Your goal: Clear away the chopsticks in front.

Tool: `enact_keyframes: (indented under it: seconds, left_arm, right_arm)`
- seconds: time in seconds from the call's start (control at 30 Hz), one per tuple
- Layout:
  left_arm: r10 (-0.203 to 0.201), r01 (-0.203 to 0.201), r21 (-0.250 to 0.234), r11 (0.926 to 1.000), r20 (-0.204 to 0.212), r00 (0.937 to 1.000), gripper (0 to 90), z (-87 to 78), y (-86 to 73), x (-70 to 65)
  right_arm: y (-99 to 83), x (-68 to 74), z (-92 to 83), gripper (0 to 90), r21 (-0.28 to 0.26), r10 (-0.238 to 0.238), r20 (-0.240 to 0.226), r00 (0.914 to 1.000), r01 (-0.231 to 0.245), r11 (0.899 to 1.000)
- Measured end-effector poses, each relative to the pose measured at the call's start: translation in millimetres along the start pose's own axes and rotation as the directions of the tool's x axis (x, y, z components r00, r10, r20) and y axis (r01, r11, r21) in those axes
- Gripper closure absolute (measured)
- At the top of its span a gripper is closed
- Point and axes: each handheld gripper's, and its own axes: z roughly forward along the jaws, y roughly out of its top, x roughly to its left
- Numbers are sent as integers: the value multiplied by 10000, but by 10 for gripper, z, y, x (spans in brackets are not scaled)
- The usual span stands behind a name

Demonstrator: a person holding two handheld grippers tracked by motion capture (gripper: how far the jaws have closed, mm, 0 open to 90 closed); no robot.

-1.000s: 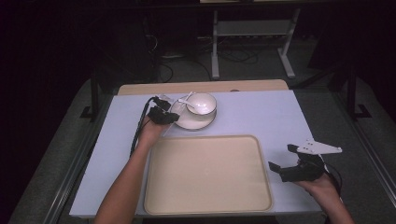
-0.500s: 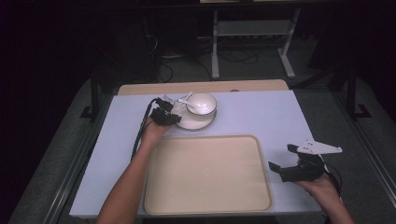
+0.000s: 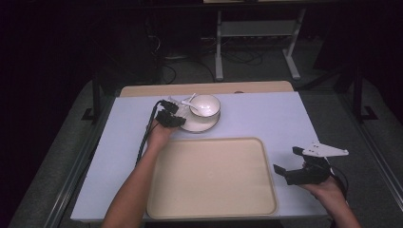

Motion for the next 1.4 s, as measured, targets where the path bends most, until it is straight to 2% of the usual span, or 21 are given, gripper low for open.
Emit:
enact_keyframes:
  seconds: [0.13,0.33,0.47,0.7,0.87,1.4]
  left_arm:
    - [-143,144,47,9999,-179,9997,841,-4,6,10]
    - [-470,468,-88,9989,-146,9988,845,-43,20,9]
    - [-520,519,-130,9986,-148,9985,846,-84,30,16]
    - [-723,719,-386,9967,-81,9974,846,-214,44,39]
    - [-749,744,-313,9967,-165,9971,846,-304,36,66]
    - [-1158,1150,-502,9921,-128,9932,846,-621,-223,202]
  right_arm:
    - [-2,-1,-1,0,-6,11,-5,10000,-11,10000]
    - [-1,0,2,0,14,-2,-6,10000,2,10000]
    - [0,3,0,0,7,-23,-9,10000,23,10000]
    - [-1,3,-4,0,-28,-36,-7,10000,36,10000]
    - [0,5,-8,0,-49,-3,1,10000,3,10000]
    - [2,13,-8,0,-41,-32,21,10000,32,10000]
